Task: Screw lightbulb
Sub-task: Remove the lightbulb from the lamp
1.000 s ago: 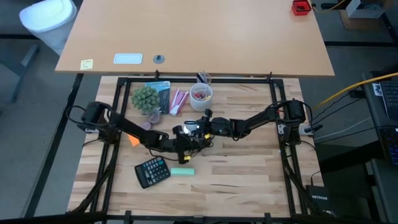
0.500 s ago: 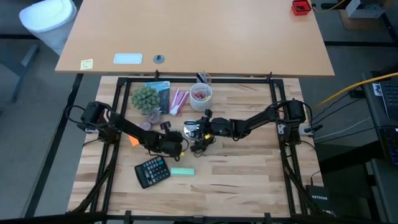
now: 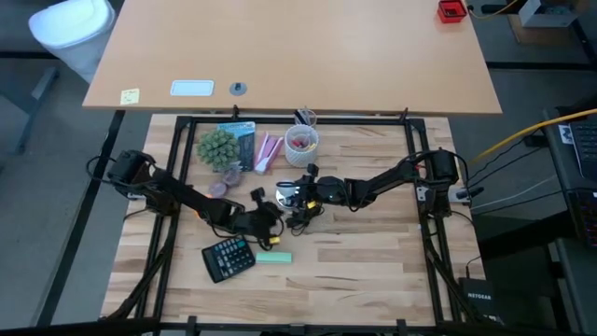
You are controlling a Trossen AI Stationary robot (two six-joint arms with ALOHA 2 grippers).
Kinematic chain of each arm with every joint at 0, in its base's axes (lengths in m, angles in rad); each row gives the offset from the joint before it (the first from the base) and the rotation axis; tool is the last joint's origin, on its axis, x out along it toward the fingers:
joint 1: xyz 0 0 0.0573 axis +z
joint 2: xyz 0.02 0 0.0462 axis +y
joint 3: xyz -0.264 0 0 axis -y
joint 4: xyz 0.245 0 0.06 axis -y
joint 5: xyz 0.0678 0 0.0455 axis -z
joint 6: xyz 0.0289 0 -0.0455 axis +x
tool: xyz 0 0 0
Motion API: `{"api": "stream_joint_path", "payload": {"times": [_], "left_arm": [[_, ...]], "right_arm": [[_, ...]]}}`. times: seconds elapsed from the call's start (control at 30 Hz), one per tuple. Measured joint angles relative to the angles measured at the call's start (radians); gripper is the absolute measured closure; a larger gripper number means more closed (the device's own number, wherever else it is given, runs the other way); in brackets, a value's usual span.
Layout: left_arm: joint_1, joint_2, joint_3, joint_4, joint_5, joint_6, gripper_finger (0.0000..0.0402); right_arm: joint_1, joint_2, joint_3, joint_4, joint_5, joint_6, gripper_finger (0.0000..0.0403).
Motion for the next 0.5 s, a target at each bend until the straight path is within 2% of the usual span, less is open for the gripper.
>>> {"api": "stream_joint_path", "payload": {"times": [0.1, 0.2, 0.37, 0.5], "left_arm": [[-0.001, -0.002, 0.000, 0.152, 0.142, 0.095, 0.0401], [0.008, 0.016, 0.002, 0.259, 0.234, 0.161, 0.0401], [0.040, 0.084, 0.002, 0.341, 0.274, 0.170, 0.0401], [0.068, 0.147, 0.002, 0.467, 0.324, 0.195, 0.0401]], "right_arm": [[0.000, 0.000, -0.001, 0.005, 0.000, 0.000, 0.0229], [0.000, 0.000, -0.001, 0.006, -0.001, 0.000, 0.0229], [0.000, 0.000, -0.001, 0.007, -0.002, 0.000, 0.0229], [-0.001, 0.001, -0.002, 0.009, 0.001, 0.008, 0.0229]]}}
